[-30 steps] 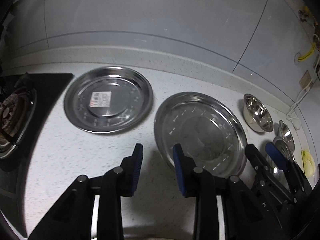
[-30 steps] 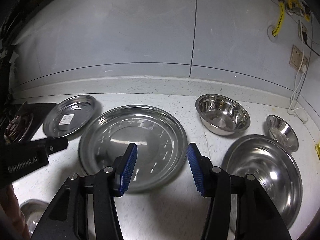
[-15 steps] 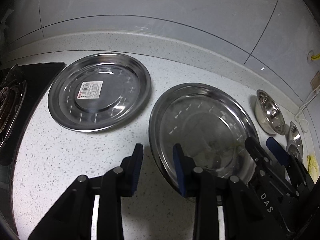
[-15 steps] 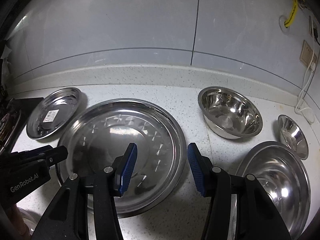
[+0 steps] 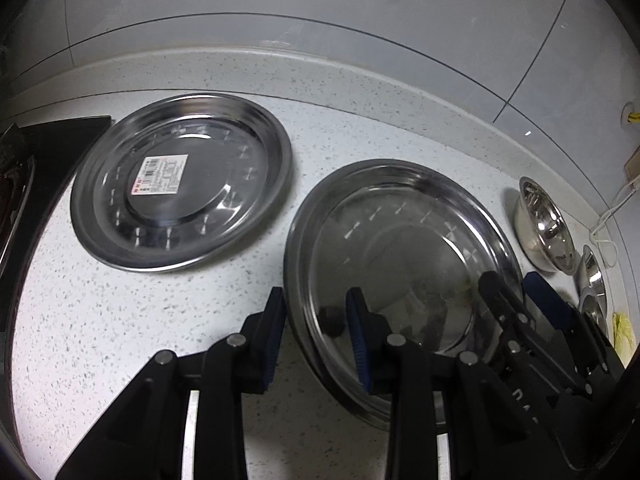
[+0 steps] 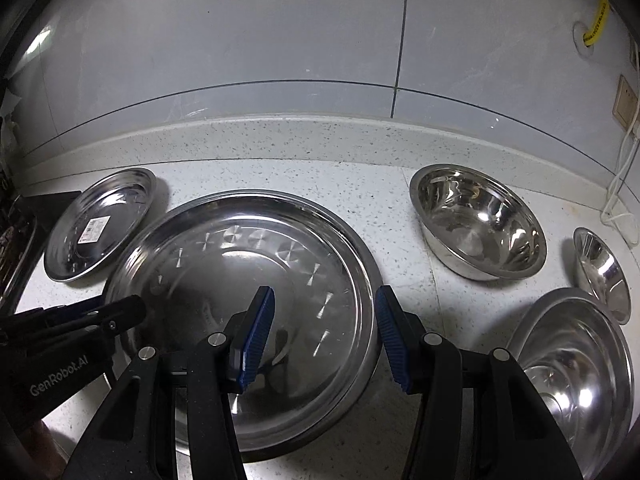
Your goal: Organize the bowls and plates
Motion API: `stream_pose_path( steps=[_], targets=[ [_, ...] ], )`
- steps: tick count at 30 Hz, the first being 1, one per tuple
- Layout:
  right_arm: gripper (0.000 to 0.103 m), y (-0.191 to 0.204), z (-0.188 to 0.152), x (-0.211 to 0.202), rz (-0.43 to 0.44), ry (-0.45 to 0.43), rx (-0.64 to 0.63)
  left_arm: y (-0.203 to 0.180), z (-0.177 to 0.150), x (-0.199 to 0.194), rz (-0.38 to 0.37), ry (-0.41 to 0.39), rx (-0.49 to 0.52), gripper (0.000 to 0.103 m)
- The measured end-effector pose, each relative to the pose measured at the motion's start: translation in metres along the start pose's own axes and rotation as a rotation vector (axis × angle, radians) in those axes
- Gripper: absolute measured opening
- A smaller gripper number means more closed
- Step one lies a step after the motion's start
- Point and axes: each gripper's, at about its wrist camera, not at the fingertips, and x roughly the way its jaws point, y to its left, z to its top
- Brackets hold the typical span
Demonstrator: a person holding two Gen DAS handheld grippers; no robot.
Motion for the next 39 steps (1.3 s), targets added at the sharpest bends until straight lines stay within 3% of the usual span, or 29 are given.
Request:
stream_pose_path(
  steps=[11, 21, 27, 30, 32, 39],
  targets=[
    [0.047, 0.002, 0.005, 0.007, -0.001, 0.007, -0.026, 0.004, -0.007, -0.005, -0.037, 0.021, -0.027, 0.03],
    [0.043, 0.004, 0.006, 0.01, -0.004, 0.032, -0.02, 0.006, -0.003, -0.005, -0.019, 0.039, -0.054, 0.03],
    [0.015, 0.006, 0.0, 0.021, -0.002, 0.079, -0.021, 0.004, -0.001, -0.003, -0.014, 0.035, -0.052, 0.028],
    [0.004, 0.009, -0.001, 0.02, 0.003, 0.078, -0.028, 0.002, -0.002, -0.002, -0.001, 0.032, -0.051, 0.016],
    [0.004, 0.012, -0.002, 0.02, 0.013, 0.078, -0.036, 0.006, -0.002, -0.003, 0.002, 0.028, -0.052, 0.011],
    [0.001, 0.007, 0.002, 0.013, 0.015, 0.042, -0.014, 0.013, -0.002, -0.004, -0.021, 0.028, -0.065, 0.01]
  ],
)
